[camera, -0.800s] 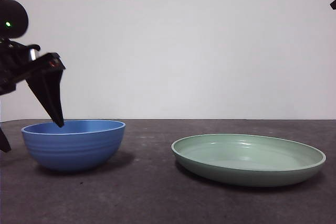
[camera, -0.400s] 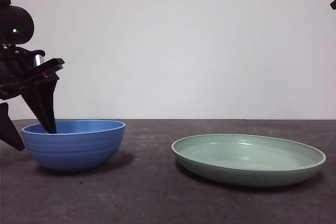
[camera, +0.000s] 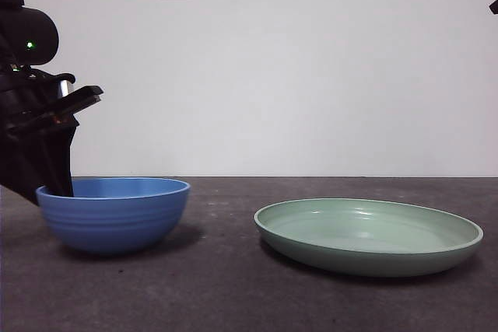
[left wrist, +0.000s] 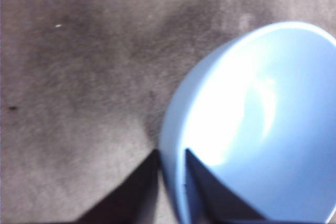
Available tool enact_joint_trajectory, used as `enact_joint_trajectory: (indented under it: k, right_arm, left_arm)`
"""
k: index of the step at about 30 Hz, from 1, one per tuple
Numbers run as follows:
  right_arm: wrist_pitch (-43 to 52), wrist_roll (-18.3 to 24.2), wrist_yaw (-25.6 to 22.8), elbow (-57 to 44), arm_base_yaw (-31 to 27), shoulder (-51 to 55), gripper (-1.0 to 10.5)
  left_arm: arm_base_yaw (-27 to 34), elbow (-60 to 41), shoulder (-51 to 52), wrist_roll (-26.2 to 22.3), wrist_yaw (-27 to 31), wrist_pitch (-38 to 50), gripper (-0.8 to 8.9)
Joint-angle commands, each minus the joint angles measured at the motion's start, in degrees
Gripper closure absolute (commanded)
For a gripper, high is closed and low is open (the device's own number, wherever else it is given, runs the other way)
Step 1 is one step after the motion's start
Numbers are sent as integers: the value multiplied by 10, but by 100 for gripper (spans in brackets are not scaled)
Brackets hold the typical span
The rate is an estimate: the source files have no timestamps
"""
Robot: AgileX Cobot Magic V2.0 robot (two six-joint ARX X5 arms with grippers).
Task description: Pick up the blue bowl, put it on the green plate, put it on desk
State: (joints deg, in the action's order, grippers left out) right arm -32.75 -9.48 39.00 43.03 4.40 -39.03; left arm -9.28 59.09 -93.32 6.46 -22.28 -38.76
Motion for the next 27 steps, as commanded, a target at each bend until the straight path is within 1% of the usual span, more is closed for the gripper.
enact_joint_trajectory:
  k: [1, 7, 11, 13, 16, 18, 21, 27]
  right_arm:
    - [5, -8, 2, 10, 1, -2, 450]
    - [4, -8, 1, 10, 1, -2, 450]
    - [-3, -8, -3, 10, 0, 7, 451]
    - [-7, -8, -3, 10, 0, 14, 451]
    - [-32, -8, -17, 15, 0, 26, 452]
    - [-61, -5, -29, 23, 0, 33, 452]
    - [-103, 7, -41, 38, 0, 42, 452]
    - [-188, 32, -93, 81, 0, 60, 452]
  left_arm:
    - [-6, 14, -12, -11, 5, 11, 801]
    - [-15, 33, -11, -10, 43, -8, 799]
    - [-30, 80, -11, -11, 75, -50, 799]
    - [-43, 109, -11, -11, 79, -65, 799]
    - [-71, 157, -11, 0, 81, -83, 799]
    - [-97, 188, -11, 13, 91, -96, 799]
    - [-138, 225, -13, 18, 110, -114, 799]
    - [-222, 270, -28, 22, 134, -123, 799]
